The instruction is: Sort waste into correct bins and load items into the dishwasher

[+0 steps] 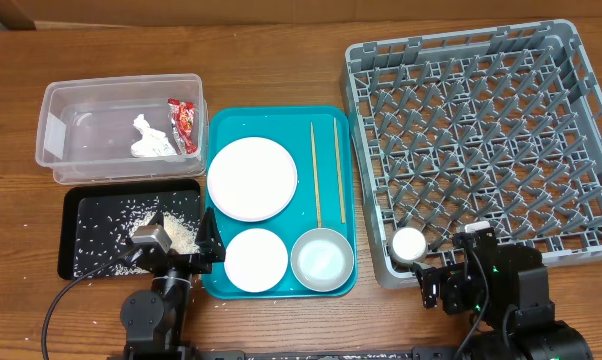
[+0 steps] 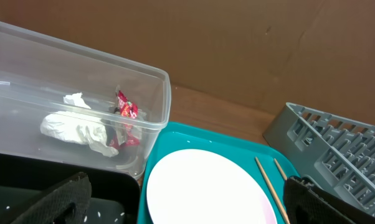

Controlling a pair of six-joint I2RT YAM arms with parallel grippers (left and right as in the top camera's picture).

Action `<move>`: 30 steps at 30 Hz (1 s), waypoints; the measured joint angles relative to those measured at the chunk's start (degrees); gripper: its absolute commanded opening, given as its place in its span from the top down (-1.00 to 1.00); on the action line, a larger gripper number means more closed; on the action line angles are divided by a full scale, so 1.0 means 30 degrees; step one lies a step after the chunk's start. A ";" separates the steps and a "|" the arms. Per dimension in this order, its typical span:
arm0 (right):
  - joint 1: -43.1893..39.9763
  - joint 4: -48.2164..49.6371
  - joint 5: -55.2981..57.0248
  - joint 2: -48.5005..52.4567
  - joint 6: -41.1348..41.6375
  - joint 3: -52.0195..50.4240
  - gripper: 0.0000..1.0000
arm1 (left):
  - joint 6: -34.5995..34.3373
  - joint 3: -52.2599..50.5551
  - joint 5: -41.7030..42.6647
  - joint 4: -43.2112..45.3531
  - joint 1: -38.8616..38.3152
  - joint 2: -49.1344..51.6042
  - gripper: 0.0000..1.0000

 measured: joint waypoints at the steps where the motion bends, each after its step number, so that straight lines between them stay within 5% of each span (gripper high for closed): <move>1: 0.0000 -0.0015 0.0007 0.0000 -0.0007 0.0000 -1.00 | -0.0007 0.0000 0.0000 0.0000 0.0000 0.0000 -1.00; 8: 0.0000 0.0051 0.0007 0.0000 -0.0007 0.0000 -1.00 | 0.0000 0.0000 0.0000 0.0000 0.0000 0.0000 -1.00; 12: 0.0000 0.3592 0.0000 0.0000 -0.0015 -0.0066 -1.00 | -0.0007 -0.0007 -0.0007 0.0000 0.0000 -0.0007 -1.00; 21: -0.0007 0.5785 -0.0095 0.0000 -0.0058 -0.0073 -1.00 | -0.0219 -0.0007 0.0000 0.0015 0.0000 -0.0007 -1.00; 30: 0.0000 0.7497 -0.7657 0.0007 0.0947 -0.0058 -0.99 | -0.0219 -0.0007 0.0000 0.0015 0.0000 -0.0007 -1.00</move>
